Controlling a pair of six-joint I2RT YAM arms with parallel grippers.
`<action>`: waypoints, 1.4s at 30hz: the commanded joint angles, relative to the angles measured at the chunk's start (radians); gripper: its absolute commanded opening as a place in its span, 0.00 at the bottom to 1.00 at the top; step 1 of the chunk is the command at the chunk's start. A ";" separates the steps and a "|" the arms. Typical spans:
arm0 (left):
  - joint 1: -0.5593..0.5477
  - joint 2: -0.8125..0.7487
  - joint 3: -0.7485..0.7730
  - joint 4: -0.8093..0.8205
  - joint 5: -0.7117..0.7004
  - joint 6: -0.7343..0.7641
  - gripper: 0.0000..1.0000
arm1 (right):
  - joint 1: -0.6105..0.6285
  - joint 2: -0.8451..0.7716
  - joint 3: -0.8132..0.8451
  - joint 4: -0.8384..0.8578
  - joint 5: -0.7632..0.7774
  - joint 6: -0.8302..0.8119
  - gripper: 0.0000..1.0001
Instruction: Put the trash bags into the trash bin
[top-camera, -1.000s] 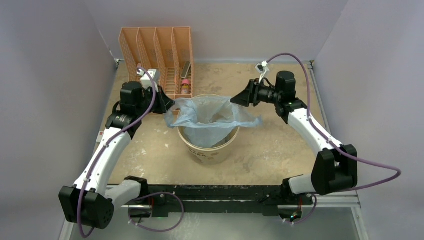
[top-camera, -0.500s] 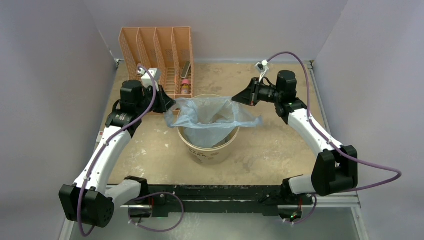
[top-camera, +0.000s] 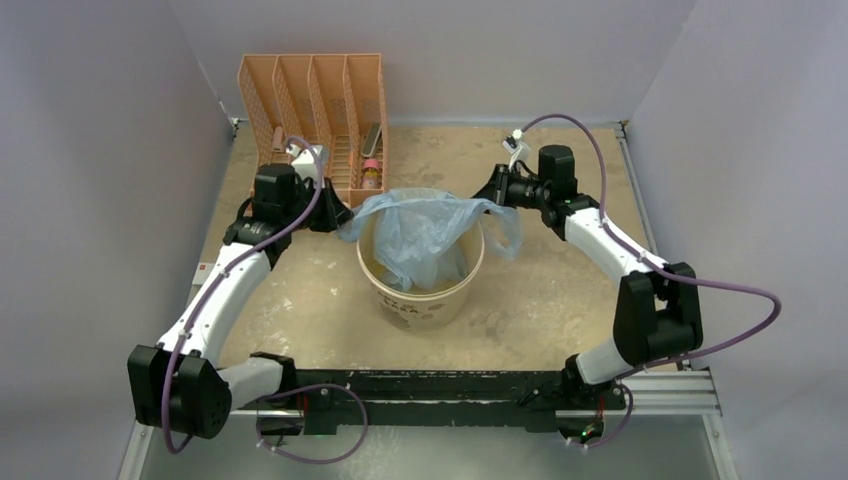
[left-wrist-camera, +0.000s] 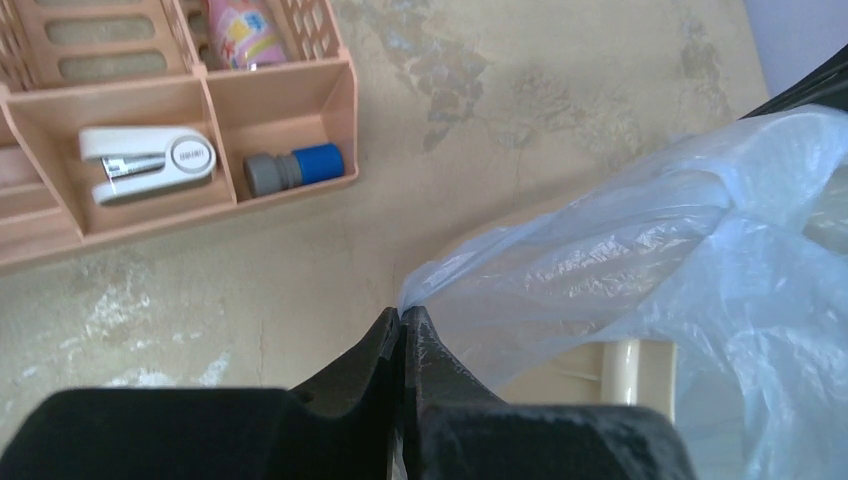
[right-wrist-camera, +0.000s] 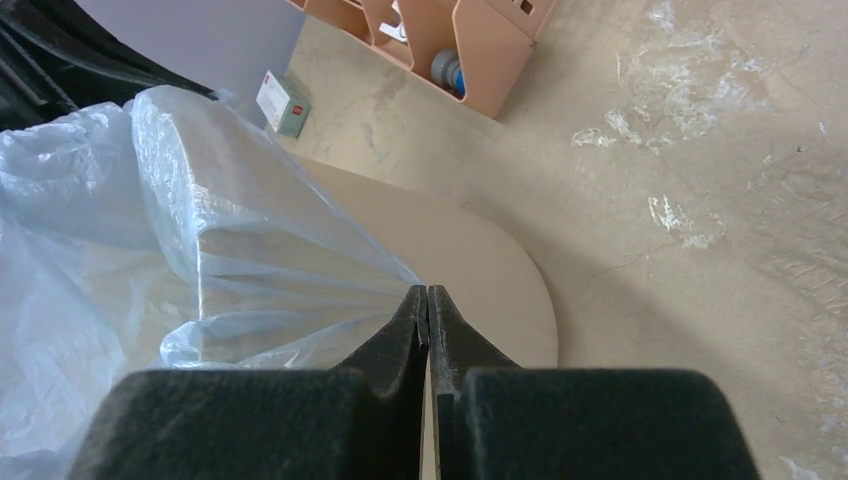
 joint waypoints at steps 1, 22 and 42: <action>0.005 -0.065 -0.044 0.019 -0.004 -0.014 0.00 | -0.002 -0.041 0.013 -0.044 -0.038 -0.072 0.06; 0.005 -0.247 -0.088 -0.122 -0.252 -0.164 0.36 | -0.002 -0.328 0.064 -0.098 0.441 -0.134 0.53; 0.005 -0.347 0.044 -0.378 -0.384 -0.343 0.87 | 0.360 -0.468 0.081 0.049 0.245 -0.531 0.65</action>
